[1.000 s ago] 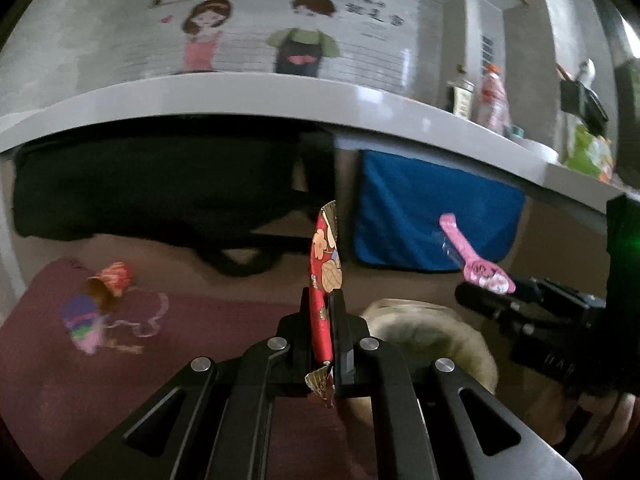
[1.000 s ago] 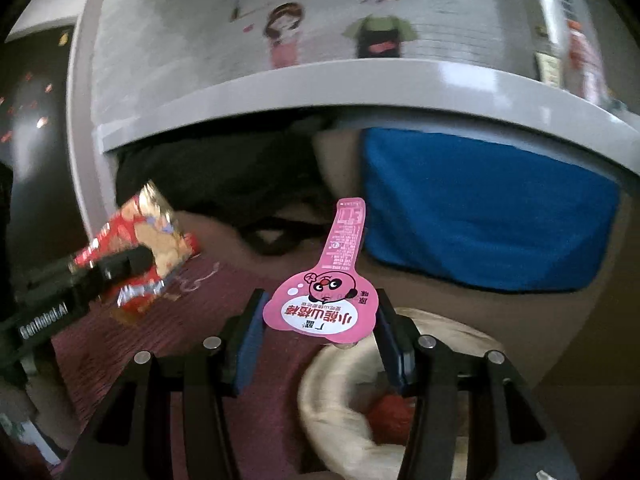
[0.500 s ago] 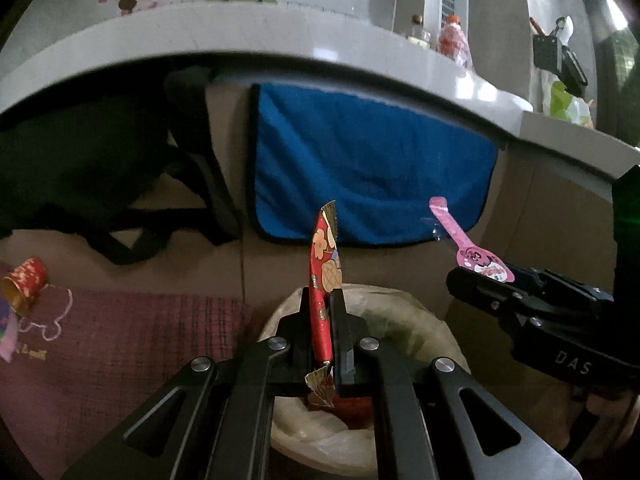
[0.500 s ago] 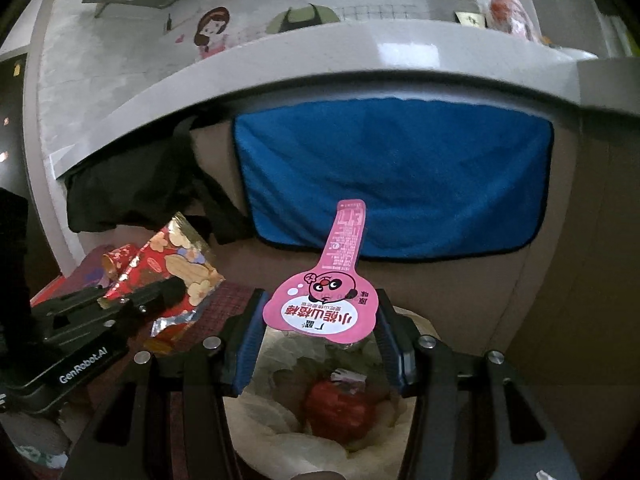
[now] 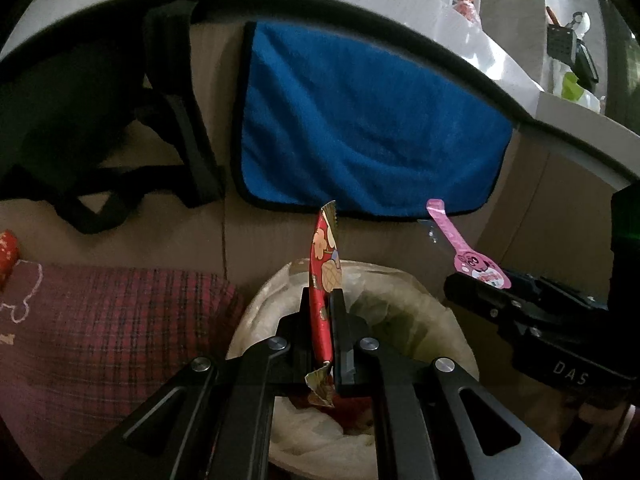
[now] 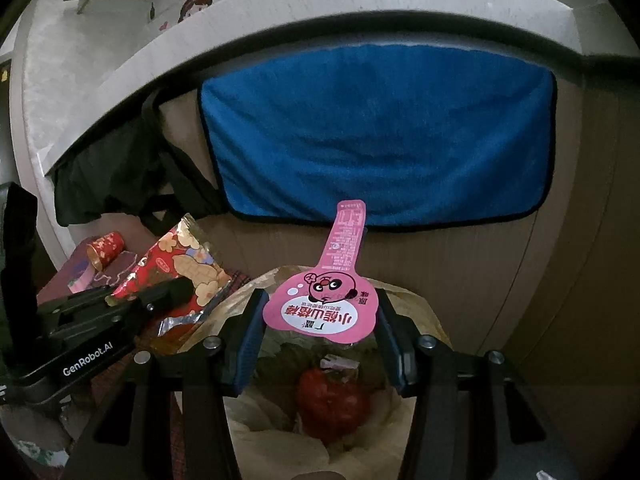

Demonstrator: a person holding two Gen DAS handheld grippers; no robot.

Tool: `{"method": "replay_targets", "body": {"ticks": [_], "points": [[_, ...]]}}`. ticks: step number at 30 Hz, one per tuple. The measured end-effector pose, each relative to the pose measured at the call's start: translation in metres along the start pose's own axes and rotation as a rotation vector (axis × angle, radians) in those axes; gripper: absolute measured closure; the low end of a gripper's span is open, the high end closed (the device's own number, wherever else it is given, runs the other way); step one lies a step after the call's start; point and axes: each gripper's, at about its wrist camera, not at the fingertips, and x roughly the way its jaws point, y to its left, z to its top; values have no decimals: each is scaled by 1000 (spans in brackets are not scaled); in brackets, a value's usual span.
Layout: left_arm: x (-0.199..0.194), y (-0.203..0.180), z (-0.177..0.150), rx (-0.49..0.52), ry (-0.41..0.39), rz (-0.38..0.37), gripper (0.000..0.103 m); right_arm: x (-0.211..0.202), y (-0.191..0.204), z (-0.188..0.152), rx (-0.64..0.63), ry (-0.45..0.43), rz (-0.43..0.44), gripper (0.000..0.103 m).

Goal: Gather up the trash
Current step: 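Carry both wrappers over the wastebasket and open both tools, then move both tools back to the red cup and sponge on the bed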

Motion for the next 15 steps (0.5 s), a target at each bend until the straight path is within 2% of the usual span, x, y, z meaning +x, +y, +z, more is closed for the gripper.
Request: {"method": "replay_targets", "body": {"ticks": [2, 3, 4, 6, 8, 10, 15], "points": [[5, 2, -1, -13, 15, -47, 94, 2, -1, 0, 4, 2, 2, 54], [11, 4, -1, -21, 31, -90, 87, 3, -3, 0, 8, 0, 5, 54], [16, 5, -2, -21, 55, -111, 69, 5, -4, 0, 12, -2, 8, 54], [26, 9, -4, -39, 94, -143, 45, 12, -8, -2, 25, 19, 12, 52], [29, 15, -4, -60, 116, -150, 44, 17, -12, -4, 53, 36, 26, 47], [27, 22, -1, -76, 119, -142, 44, 19, -15, -7, 79, 51, 42, 46], [-1, 53, 2, -113, 78, -84, 44, 17, -8, -8, 84, 58, 40, 43]]}}
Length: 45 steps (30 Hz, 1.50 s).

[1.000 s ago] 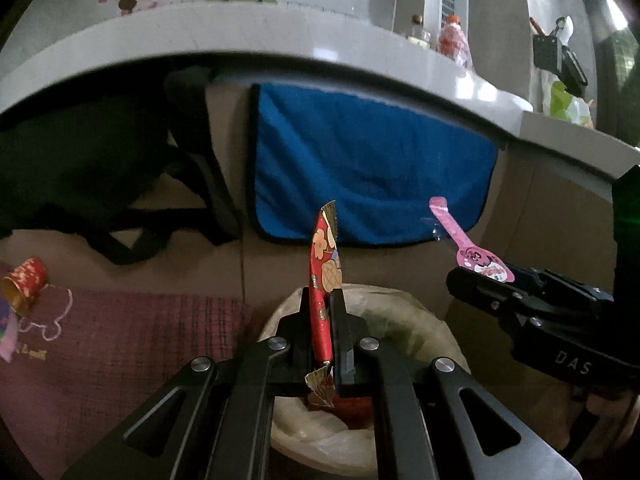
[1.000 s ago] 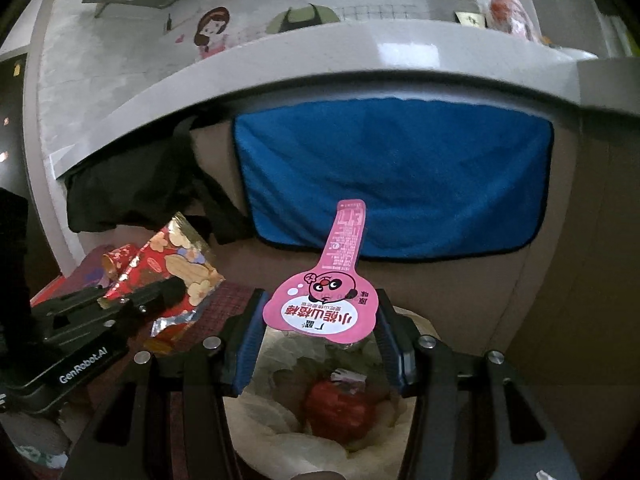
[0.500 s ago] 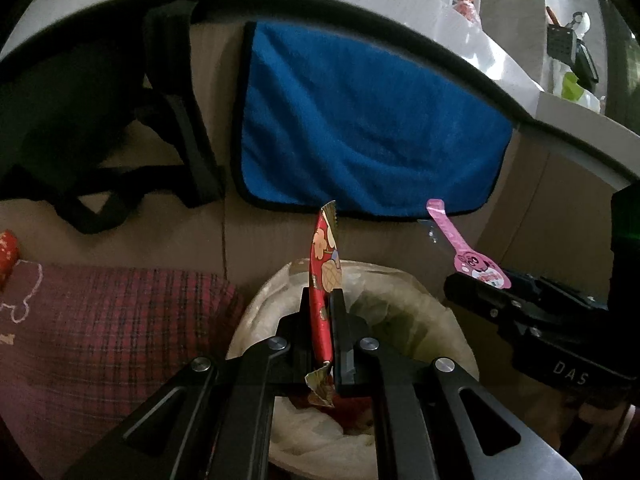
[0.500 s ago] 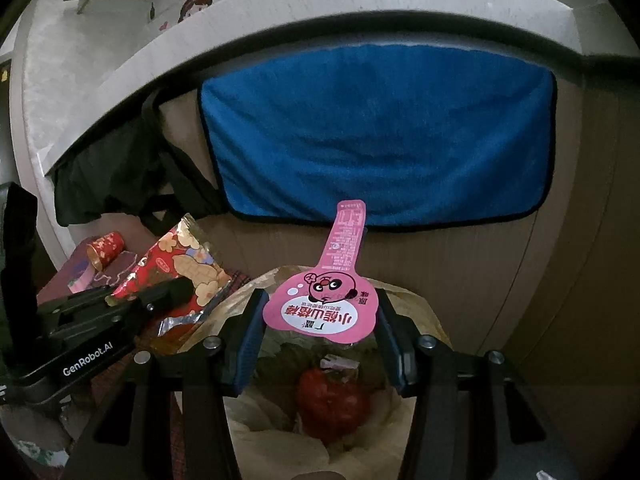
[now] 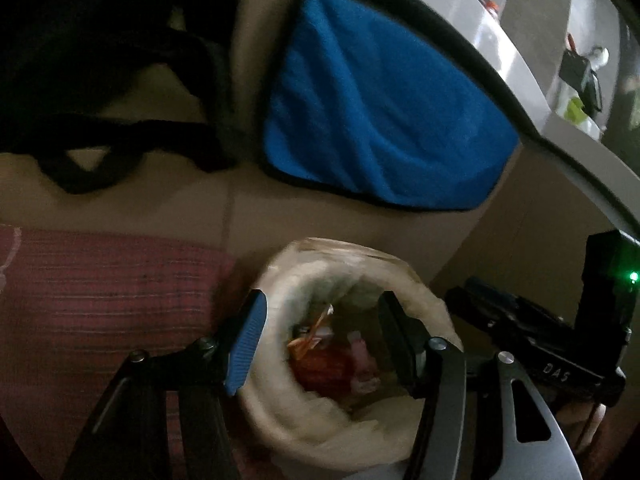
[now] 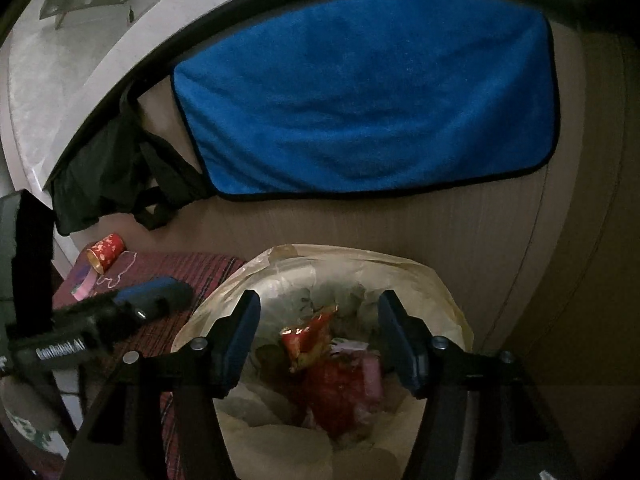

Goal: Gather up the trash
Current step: 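Move both tools back to the red cup and sponge on the bed, then grasp the purple-and-pink sponge with the left tool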

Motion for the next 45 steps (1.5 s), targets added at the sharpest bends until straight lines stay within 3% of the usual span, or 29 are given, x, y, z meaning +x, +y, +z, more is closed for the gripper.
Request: {"method": "replay_targets", "body": {"ticks": [6, 11, 16, 21, 26, 30, 34, 37, 42, 45], "points": [[-56, 48, 0, -9, -61, 125, 44, -1, 36, 2, -70, 15, 7, 43], [-110, 102, 1, -54, -139, 250, 44, 8, 100, 8, -161, 16, 67, 43], [-162, 177, -4, -157, -185, 376, 44, 25, 167, 10, -254, 37, 128, 43], [-193, 259, -18, -327, -200, 450, 44, 47, 236, 7, -300, 68, 194, 46], [-208, 324, -36, -495, -154, 433, 44, 81, 278, 6, -263, 116, 225, 47], [-235, 343, -49, -473, -186, 477, 44, 117, 322, 6, -277, 137, 238, 47], [-254, 363, -61, -477, -180, 458, 44, 156, 383, 6, -370, 126, 249, 48], [-262, 374, -69, -488, -168, 430, 44, 188, 418, 7, -422, 140, 224, 62], [-267, 391, -73, -499, -145, 395, 44, 252, 453, 13, -422, 172, 135, 65], [-257, 393, -67, -493, -118, 364, 44, 275, 454, 19, -376, 212, 152, 85]]}}
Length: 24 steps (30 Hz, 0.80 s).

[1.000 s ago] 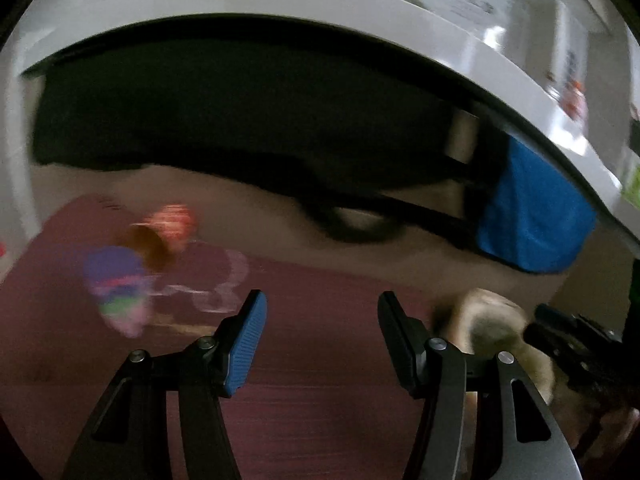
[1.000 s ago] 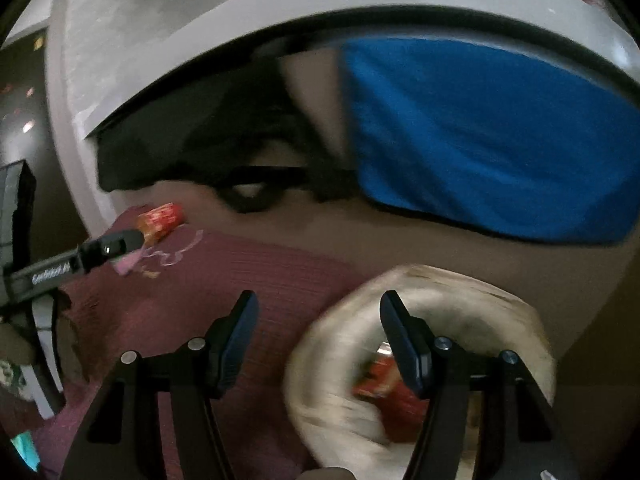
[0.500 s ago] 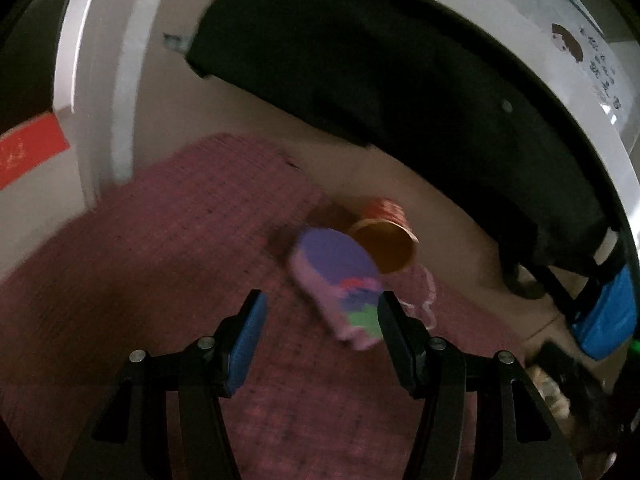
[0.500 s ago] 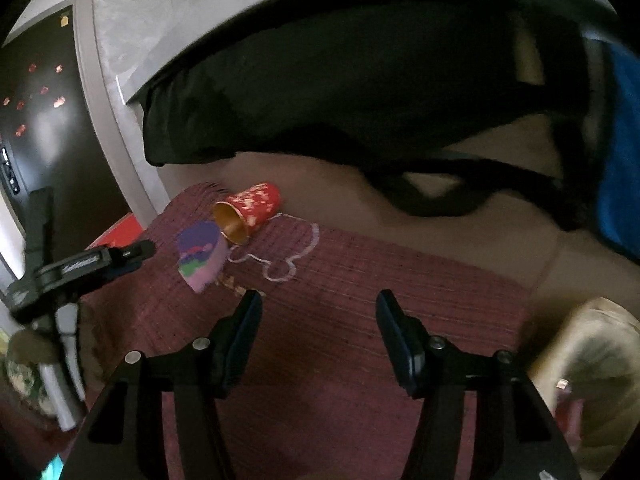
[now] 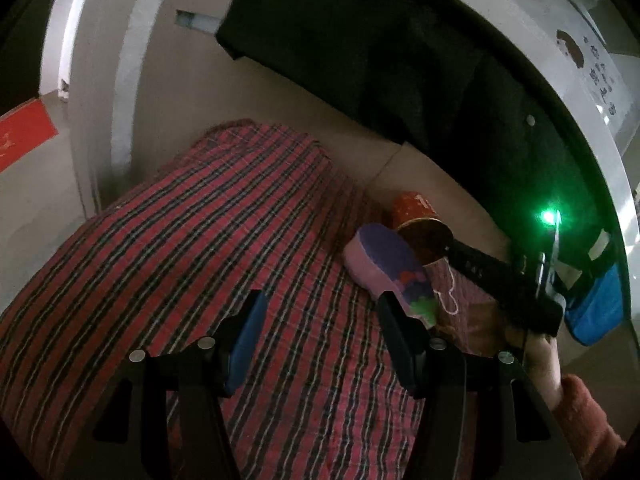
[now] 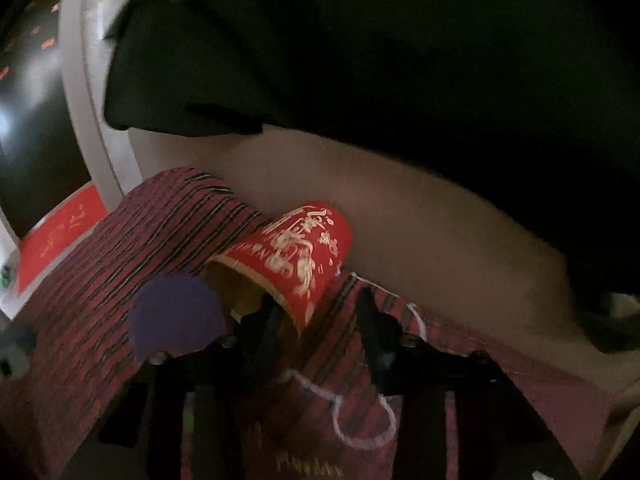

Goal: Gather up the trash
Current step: 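Grasp the purple-and-pink sponge with the left tool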

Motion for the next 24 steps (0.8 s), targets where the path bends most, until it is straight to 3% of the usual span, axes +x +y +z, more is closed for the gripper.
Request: {"method": "replay_targets", "body": {"ticks": [1, 3, 10, 15, 20, 21, 24], "points": [[3, -3, 2, 2, 5, -9, 44, 0, -3, 1, 11, 1, 7, 92], [8, -9, 3, -2, 1, -35, 44, -10, -15, -2, 30, -18, 17, 96], [50, -24, 9, -116, 61, -91, 44, -81, -82, -48, 92, -29, -34, 97], [81, -42, 13, -164, 67, -64, 44, -132, -128, -94, 158, -22, -72, 97], [108, -75, 20, -88, 47, 38, 43, -158, -155, -133, 191, -20, -71, 94], [110, -83, 21, -61, 41, 29, 43, -160, -160, -140, 201, -17, -68, 93], [114, -121, 19, 54, 28, -28, 43, -162, -174, -155, 224, -20, -53, 75]]}}
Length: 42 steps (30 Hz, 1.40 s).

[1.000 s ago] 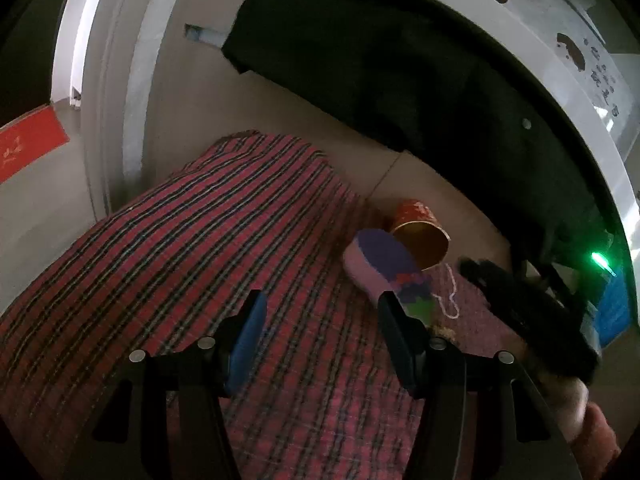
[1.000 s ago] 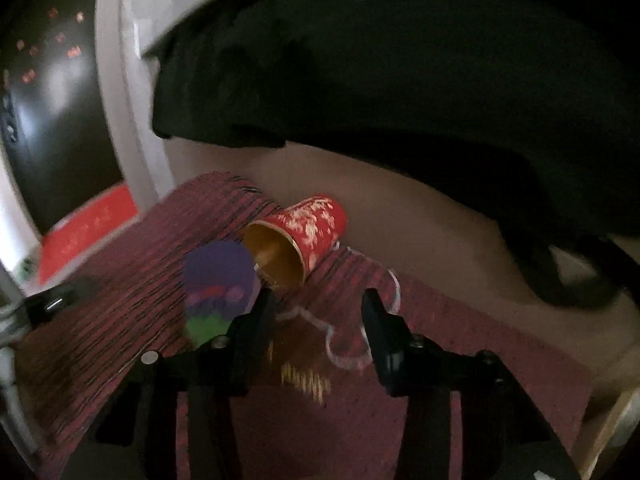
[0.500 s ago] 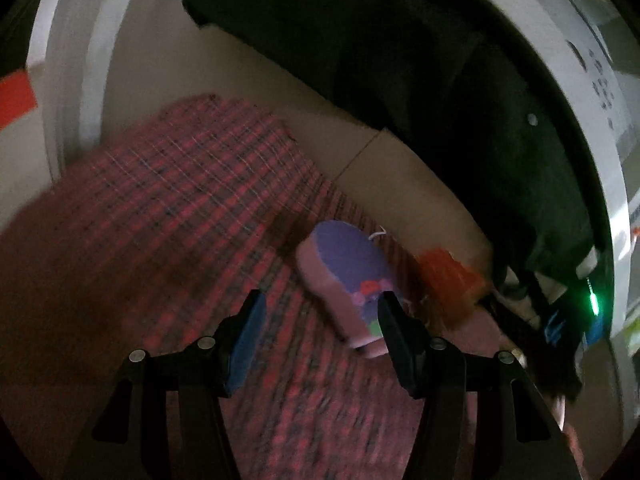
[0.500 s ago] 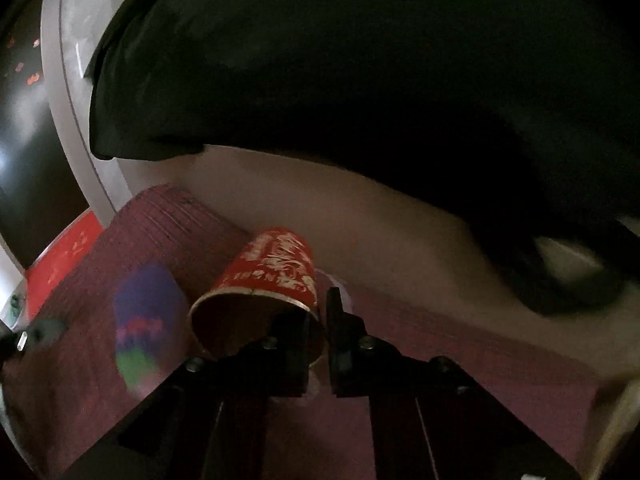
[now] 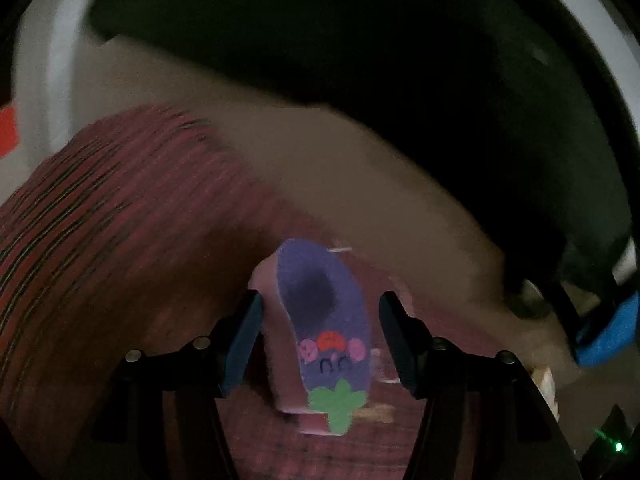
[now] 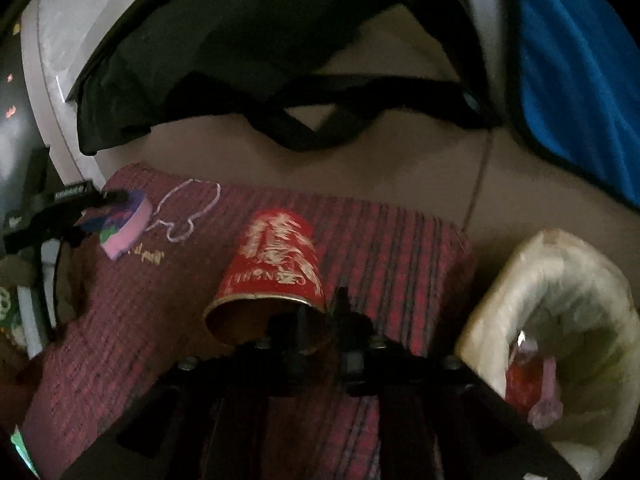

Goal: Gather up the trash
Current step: 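Grasp the purple-and-pink sponge with the left tool, then grasp the red paper cup with the right tool while left holds the sponge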

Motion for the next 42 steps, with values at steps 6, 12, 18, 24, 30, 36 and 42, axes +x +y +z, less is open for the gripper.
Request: {"method": "replay_targets", "body": {"ticks": [6, 12, 18, 24, 30, 36, 42], "points": [[3, -63, -9, 201, -35, -19, 43, -4, -18, -20, 41, 6, 45, 73], [4, -93, -18, 287, -14, -36, 43, -8, -16, -27, 15, -1, 54, 72], [-10, -99, -26, 358, -49, 29, 41, -11, -11, -32, 6, -25, 57, 67], [-10, -77, -25, 326, -46, 115, 41, -23, -10, -31, 1, -81, 60, 63], [16, -76, -27, 294, 21, 127, 41, -42, 1, -29, -46, -160, 46, 56], [38, -71, -27, 261, 43, 213, 43, -50, 17, -17, -89, -182, 75, 48], [17, -68, -28, 248, 11, 213, 71, -28, 35, 4, -129, -167, 28, 46]]}}
